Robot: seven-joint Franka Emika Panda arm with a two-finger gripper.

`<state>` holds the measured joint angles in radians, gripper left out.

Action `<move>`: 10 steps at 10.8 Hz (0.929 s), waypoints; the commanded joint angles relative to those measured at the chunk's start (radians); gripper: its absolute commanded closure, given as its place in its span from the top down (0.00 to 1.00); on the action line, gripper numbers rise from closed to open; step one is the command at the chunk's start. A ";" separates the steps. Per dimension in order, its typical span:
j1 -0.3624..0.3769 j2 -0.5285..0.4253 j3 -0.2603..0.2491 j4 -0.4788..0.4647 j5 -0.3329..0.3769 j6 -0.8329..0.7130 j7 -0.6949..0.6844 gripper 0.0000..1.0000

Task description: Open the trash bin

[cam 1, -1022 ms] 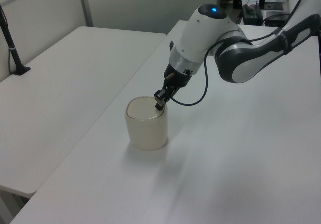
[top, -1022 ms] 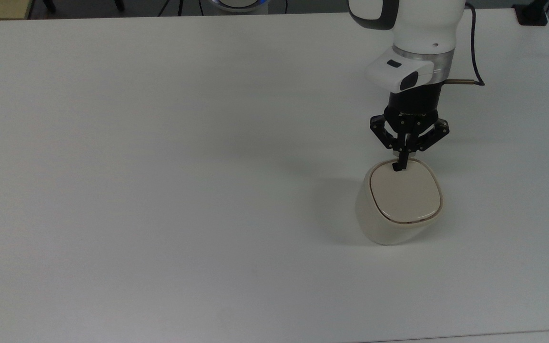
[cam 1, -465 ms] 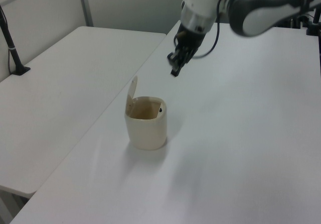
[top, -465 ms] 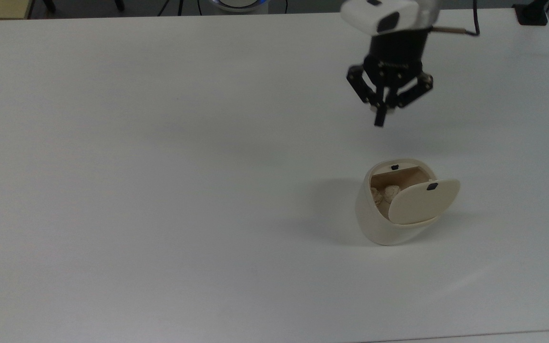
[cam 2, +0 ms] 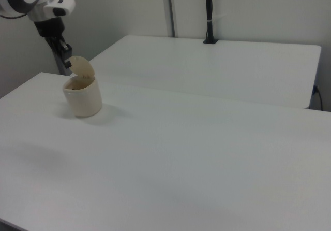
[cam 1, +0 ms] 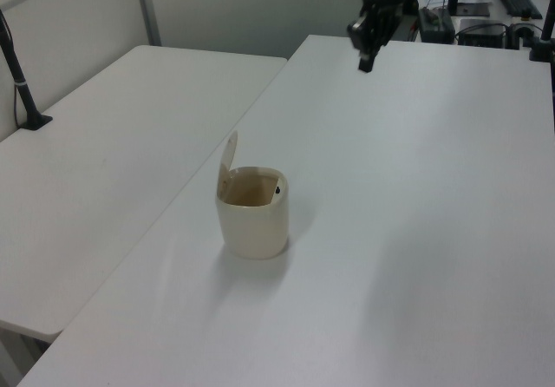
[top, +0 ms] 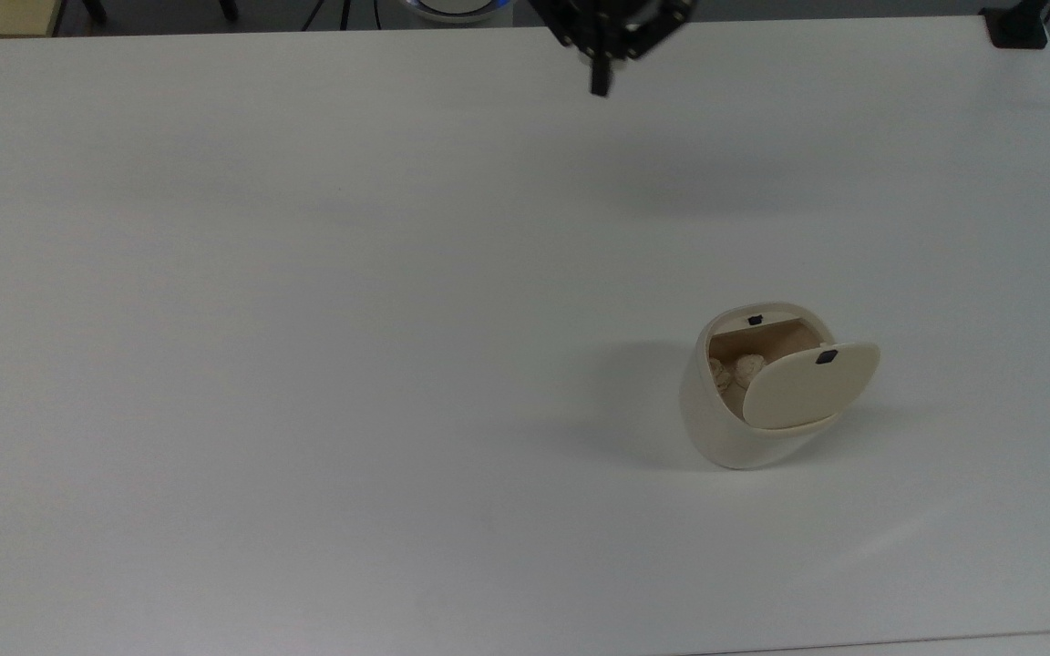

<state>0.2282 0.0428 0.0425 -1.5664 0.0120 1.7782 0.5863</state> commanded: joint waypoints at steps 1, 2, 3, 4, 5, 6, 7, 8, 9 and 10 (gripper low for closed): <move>-0.122 -0.156 -0.001 -0.156 0.055 -0.066 -0.182 0.03; -0.162 -0.159 0.000 -0.158 0.056 -0.080 -0.280 0.06; -0.197 -0.159 -0.001 -0.155 0.056 -0.079 -0.374 0.14; -0.219 -0.158 -0.003 -0.150 0.051 -0.065 -0.448 0.34; -0.236 -0.153 -0.003 -0.150 0.045 -0.043 -0.512 0.89; -0.248 -0.153 -0.007 -0.149 0.042 -0.045 -0.573 1.00; -0.245 -0.153 -0.025 -0.141 0.042 -0.055 -0.618 1.00; -0.239 -0.146 -0.044 -0.138 0.043 -0.075 -0.616 1.00; -0.237 -0.140 -0.044 -0.138 0.048 -0.069 -0.615 1.00; -0.236 -0.135 -0.044 -0.136 0.048 -0.069 -0.615 1.00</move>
<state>-0.0225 -0.0895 0.0138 -1.6874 0.0426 1.7061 -0.0011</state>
